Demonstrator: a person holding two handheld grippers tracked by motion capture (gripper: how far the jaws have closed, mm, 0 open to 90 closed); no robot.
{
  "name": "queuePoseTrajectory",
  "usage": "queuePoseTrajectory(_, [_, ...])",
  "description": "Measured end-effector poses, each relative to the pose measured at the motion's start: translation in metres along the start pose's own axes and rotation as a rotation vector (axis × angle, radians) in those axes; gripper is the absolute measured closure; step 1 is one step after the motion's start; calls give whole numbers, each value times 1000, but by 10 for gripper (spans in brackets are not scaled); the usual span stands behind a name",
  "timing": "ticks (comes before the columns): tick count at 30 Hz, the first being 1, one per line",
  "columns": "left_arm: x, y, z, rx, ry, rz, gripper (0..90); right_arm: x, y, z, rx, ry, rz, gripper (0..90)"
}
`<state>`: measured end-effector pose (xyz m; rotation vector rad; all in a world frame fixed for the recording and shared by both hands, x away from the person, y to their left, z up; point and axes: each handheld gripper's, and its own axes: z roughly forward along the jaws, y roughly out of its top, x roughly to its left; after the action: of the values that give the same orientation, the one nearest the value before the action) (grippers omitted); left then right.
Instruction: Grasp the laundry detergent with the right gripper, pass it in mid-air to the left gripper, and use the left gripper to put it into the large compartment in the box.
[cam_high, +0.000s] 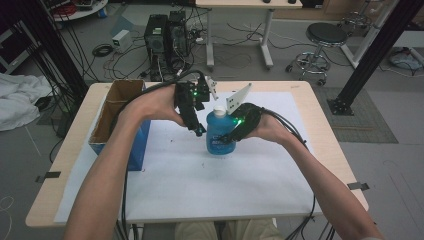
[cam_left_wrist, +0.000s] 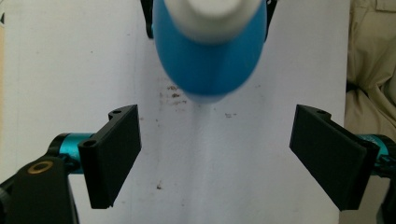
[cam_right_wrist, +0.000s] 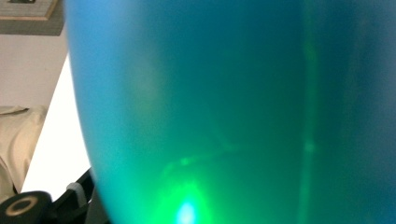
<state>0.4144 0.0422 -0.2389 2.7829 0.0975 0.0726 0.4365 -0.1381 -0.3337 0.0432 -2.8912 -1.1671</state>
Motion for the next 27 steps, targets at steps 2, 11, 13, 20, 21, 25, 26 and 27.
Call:
queuePoseTrajectory(2, [0,4,5,-9,-8,-5,166,1,2,2,-2,9,-6,458])
queuePoseTrajectory(11, [-1,14,17,-28,-8,-9,185,2,4,8,-17,21,-3,456])
queuePoseTrajectory(13, [-1,15,18,-31,-6,-6,185,2,4,8,-16,20,0,456])
queuePoseTrajectory(20, [-2,18,24,-24,-5,-3,195,2,5,12,-18,20,-1,455])
queuePoseTrajectory(21, [-2,18,24,-23,-6,-5,203,2,5,12,-19,18,-1,455])
queuePoseTrajectory(25, [-1,18,25,-20,-1,-7,214,2,5,13,-19,19,0,454])
queuePoseTrajectory(26, [-2,18,26,-21,-1,-9,219,2,5,13,-18,22,5,454])
queuePoseTrajectory(27, [-1,18,26,-18,4,-9,223,2,5,13,-18,21,4,454])
